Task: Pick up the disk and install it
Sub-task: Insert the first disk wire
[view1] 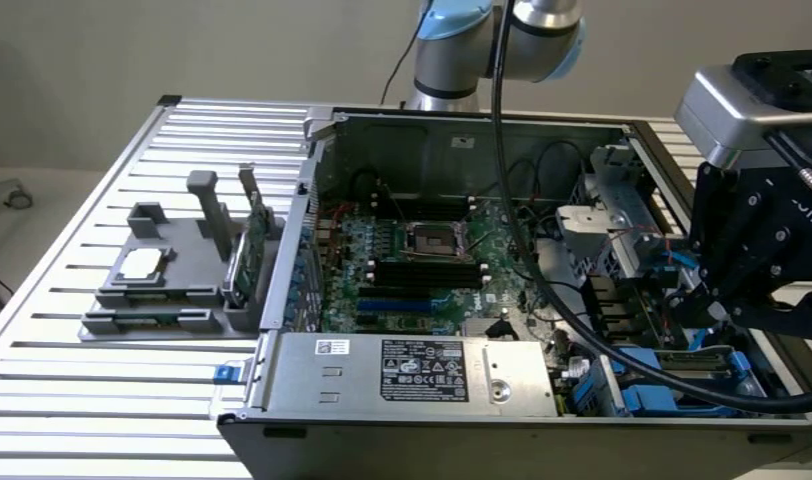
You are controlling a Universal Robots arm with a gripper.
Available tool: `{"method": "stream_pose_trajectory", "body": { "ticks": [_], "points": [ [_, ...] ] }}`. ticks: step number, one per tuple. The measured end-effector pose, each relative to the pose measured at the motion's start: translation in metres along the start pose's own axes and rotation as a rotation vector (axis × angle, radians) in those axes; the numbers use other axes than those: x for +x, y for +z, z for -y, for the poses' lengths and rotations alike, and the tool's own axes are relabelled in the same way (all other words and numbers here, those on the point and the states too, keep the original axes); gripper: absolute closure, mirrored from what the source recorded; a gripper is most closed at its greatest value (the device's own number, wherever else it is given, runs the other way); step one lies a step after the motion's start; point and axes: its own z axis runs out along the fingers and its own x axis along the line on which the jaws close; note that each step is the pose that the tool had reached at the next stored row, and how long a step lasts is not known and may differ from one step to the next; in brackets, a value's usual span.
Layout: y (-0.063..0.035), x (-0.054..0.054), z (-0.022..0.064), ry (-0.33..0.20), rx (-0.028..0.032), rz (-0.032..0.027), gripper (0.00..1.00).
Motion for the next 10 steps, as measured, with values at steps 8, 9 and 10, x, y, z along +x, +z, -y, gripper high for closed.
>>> {"method": "stream_pose_trajectory", "body": {
  "ticks": [8,9,10],
  "points": [
    [0.0,0.0,0.0,0.0,0.0,0.0,0.88],
    [0.0,0.0,0.0,0.0,0.0,0.0,0.88],
    [0.0,0.0,0.0,0.0,0.0,0.0,0.83]
  ]
}}
